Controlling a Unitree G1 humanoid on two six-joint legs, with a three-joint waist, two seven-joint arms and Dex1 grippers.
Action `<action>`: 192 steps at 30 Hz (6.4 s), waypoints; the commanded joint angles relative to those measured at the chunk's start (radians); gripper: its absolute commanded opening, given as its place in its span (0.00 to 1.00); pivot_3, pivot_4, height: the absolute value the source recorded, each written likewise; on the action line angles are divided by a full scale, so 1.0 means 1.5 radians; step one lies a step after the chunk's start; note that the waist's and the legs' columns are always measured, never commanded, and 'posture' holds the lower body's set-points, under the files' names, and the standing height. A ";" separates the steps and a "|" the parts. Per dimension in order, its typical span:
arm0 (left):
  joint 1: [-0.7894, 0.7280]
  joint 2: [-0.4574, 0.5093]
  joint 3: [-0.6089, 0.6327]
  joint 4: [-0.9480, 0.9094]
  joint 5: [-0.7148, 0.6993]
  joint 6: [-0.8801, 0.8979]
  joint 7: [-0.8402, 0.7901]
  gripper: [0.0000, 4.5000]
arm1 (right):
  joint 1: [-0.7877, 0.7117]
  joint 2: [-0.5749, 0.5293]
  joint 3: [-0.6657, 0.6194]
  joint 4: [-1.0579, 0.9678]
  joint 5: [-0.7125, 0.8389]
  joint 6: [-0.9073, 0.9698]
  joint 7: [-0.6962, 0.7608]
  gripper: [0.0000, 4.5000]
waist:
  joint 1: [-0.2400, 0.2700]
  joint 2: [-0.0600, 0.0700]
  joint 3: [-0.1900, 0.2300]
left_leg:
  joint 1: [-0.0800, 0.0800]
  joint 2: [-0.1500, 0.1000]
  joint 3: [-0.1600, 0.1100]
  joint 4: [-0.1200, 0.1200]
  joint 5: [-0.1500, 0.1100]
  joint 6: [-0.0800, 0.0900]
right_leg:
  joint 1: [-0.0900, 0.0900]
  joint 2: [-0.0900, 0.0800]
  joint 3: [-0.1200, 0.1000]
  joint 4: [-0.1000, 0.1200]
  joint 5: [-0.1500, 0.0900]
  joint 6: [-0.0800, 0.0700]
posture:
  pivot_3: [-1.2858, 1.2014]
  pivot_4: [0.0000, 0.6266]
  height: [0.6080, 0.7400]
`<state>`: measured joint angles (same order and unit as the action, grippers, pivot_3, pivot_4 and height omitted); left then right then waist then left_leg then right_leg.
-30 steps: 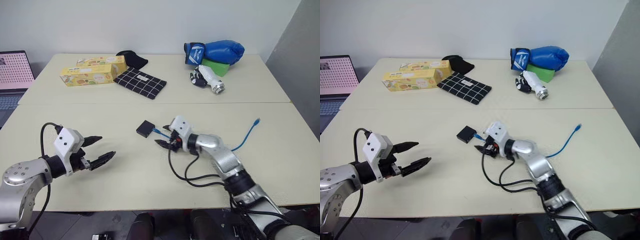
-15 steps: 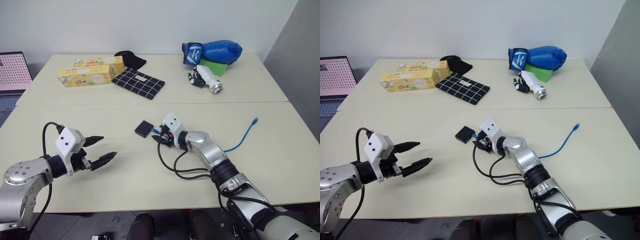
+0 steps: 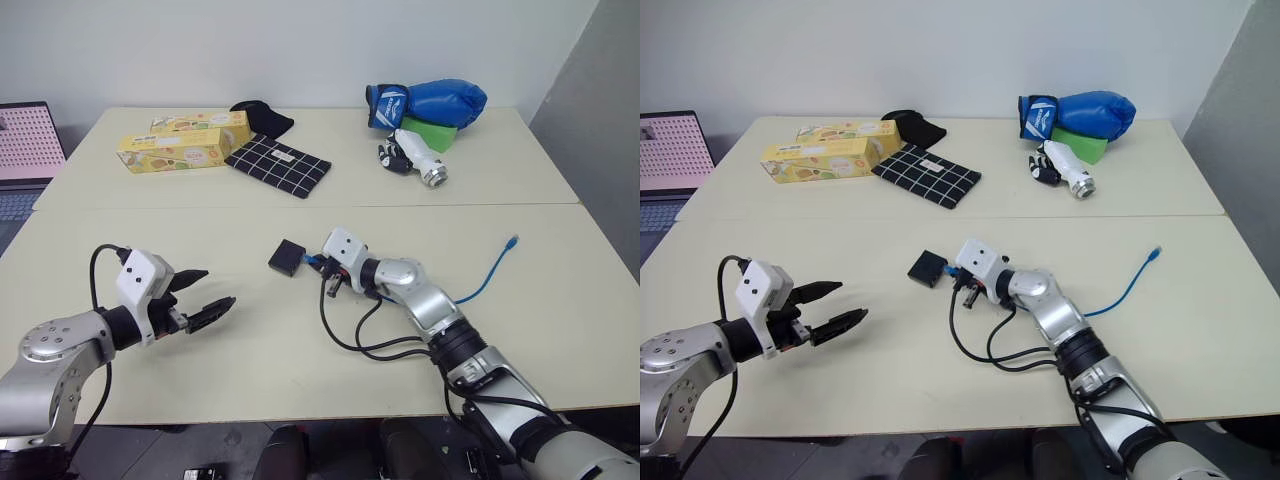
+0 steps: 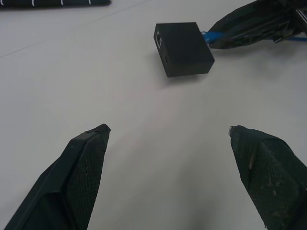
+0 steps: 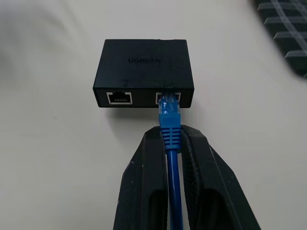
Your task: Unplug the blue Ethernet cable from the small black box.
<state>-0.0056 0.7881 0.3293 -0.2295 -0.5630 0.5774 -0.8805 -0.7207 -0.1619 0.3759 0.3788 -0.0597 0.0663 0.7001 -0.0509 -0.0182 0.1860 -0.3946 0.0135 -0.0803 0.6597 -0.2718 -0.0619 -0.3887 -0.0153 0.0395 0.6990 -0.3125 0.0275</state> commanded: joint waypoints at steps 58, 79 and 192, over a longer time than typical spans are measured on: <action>-0.096 -0.016 -0.142 -0.040 -0.123 0.026 -0.182 0.18 | 0.072 -0.172 -0.109 -0.429 0.436 0.404 0.184 0.76 | 0.012 0.000 0.000 | 0.000 0.000 -0.001 0.000 0.000 0.000 | 0.001 -0.002 0.000 -0.001 0.000 0.000 | 0.52 0.24 1.00; -0.120 -0.018 -0.155 -0.019 -0.127 0.026 -0.235 0.18 | 0.077 -0.148 -0.115 -0.437 0.533 0.568 0.156 0.76 | 0.011 0.000 0.000 | 0.000 -0.001 0.000 0.000 0.000 0.000 | 0.000 0.000 0.000 -0.001 0.000 0.000 | 0.52 0.24 1.00; -0.009 -0.207 0.022 0.263 0.202 -0.371 0.379 0.84 | 0.005 -0.127 -0.028 -0.387 0.236 0.367 0.124 0.76 | -0.001 0.001 -0.001 | 0.000 0.000 0.000 0.000 0.000 0.000 | 0.000 -0.003 0.000 -0.001 0.000 0.001 | 0.52 0.24 1.00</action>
<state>-0.0640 0.4544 0.3706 0.2635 -0.2720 -0.0538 -0.3164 -0.7169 -0.3455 0.3721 -0.1527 0.2695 0.6030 0.8908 -0.0530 -0.0160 0.1842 -0.3942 0.0140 -0.0808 0.6594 -0.2719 -0.0617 -0.3885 -0.0202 0.0399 0.6978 -0.3120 0.0286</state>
